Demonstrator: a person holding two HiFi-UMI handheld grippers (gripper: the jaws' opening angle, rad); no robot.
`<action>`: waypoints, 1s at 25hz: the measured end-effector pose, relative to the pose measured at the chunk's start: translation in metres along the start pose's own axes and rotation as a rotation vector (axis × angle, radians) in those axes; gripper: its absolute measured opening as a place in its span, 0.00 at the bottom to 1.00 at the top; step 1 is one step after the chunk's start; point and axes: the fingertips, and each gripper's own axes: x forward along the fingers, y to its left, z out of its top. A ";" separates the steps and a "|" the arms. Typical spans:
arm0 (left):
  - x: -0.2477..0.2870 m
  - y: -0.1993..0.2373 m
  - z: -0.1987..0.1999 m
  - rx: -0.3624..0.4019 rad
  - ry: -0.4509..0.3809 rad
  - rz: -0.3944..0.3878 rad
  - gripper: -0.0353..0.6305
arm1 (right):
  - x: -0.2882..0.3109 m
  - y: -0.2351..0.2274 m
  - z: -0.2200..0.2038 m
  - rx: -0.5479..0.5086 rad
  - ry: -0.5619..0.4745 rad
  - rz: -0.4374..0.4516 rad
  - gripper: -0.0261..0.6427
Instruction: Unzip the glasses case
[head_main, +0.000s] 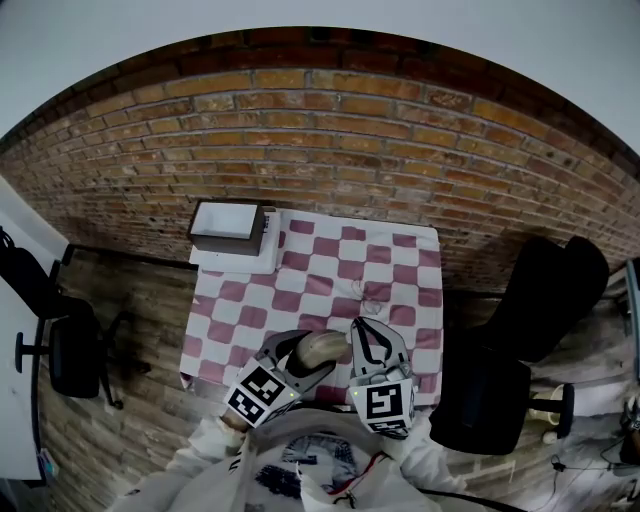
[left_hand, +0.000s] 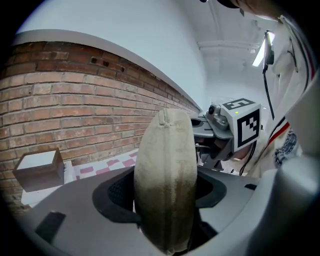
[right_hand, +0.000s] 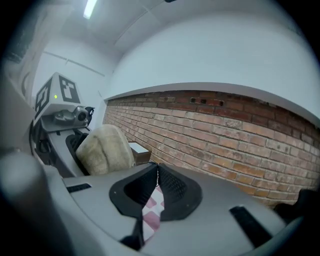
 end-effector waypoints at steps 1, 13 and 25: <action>0.002 -0.002 0.002 -0.001 -0.001 0.006 0.49 | -0.001 -0.003 0.000 0.031 -0.013 0.014 0.07; 0.029 -0.010 0.017 -0.075 -0.058 0.049 0.49 | -0.013 -0.028 -0.022 0.420 -0.092 0.244 0.07; 0.032 -0.012 0.025 -0.168 -0.086 -0.024 0.49 | -0.031 -0.036 -0.010 0.606 -0.215 0.397 0.28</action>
